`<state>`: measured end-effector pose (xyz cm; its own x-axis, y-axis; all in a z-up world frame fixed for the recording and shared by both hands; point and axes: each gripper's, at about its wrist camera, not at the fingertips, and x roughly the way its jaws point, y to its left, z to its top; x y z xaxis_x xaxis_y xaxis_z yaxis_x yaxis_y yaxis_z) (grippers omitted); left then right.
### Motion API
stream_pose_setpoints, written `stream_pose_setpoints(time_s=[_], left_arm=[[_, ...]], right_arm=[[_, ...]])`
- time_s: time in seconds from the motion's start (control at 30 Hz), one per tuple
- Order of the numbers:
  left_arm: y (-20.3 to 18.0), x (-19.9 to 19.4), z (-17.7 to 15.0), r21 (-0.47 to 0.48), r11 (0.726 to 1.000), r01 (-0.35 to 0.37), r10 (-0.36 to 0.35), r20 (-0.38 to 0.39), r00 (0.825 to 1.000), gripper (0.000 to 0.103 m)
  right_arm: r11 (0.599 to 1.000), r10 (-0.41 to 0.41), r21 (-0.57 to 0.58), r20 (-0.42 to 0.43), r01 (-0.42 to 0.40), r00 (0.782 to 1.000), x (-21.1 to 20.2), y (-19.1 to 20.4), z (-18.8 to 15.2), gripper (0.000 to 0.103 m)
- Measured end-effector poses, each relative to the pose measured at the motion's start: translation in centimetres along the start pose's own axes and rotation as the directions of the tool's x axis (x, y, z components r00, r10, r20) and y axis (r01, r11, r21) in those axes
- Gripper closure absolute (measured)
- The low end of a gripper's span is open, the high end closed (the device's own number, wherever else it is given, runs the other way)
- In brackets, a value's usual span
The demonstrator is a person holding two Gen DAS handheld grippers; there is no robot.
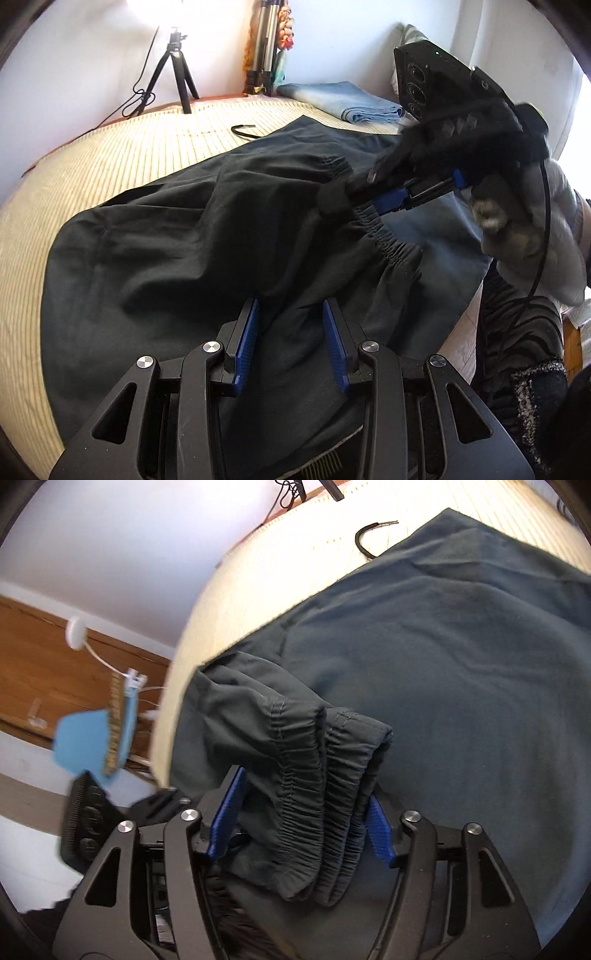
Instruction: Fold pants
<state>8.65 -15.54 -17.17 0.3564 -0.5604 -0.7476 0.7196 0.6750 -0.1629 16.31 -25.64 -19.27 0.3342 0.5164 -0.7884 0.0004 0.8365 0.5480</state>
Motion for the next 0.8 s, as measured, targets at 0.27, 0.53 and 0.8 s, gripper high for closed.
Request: stream_pose_setpoints(time_s=[0.27,0.53,0.8], left_arm=[[3.4,-6.5,0.4,-0.09,0.993,-0.079,0.089,0.109,0.99,0.069],[8.0,-9.1,0.5,-0.18,0.967,-0.181,0.207,0.141,0.968,0.069],[4.4,-6.0,2.7,-0.097,0.99,-0.099,0.113,0.149,0.982,0.069]], right_arm=[[0.998,0.02,-0.066,-0.015,-0.021,1.0,-3.3,1.4,0.2,0.086],[0.974,-0.137,-0.18,0.026,0.139,0.99,-13.0,1.4,1.0,0.086],[0.934,-0.323,-0.154,0.033,0.324,0.946,-19.2,-1.6,0.8,0.086]])
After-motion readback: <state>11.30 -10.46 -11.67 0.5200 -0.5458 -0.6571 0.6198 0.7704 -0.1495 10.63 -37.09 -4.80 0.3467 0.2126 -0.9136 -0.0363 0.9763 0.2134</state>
